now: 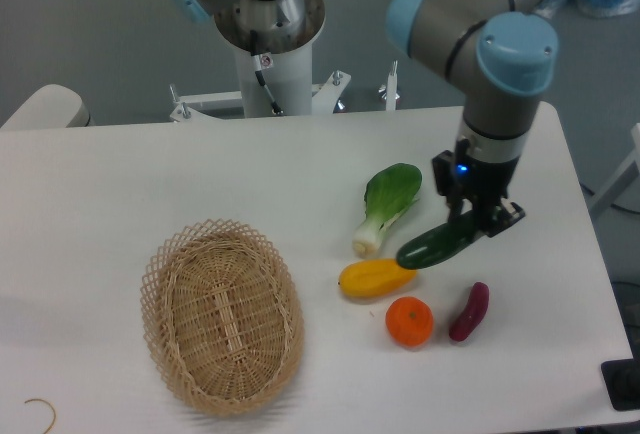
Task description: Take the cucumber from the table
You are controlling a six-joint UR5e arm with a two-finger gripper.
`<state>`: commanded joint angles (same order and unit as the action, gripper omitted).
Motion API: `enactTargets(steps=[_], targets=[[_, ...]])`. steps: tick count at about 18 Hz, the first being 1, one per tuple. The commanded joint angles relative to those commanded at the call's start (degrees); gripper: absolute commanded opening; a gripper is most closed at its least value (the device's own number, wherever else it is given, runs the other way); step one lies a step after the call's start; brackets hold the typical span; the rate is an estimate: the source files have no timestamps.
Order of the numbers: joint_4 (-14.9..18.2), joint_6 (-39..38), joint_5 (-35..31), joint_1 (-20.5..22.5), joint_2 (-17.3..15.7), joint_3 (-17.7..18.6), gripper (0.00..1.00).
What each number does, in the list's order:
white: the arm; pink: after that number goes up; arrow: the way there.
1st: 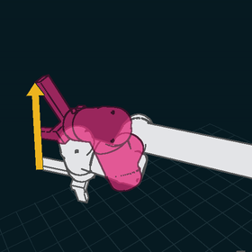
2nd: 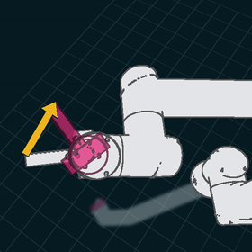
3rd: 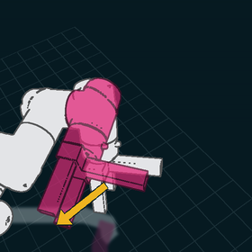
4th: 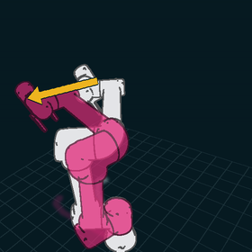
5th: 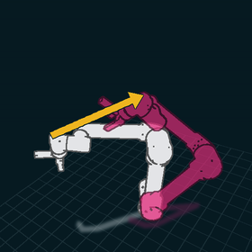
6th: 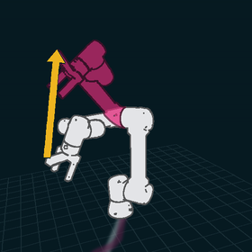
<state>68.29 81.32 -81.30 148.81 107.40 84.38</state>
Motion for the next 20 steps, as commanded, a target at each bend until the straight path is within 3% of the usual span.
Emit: enactTargets(steps=[7,20], targets=[[-0.53,-7.75,0.70,-3.53,-0.70,0.09,0.28],[-0.70,-7.84,0.97,-3.26,-0.70,-0.44,0.28]])
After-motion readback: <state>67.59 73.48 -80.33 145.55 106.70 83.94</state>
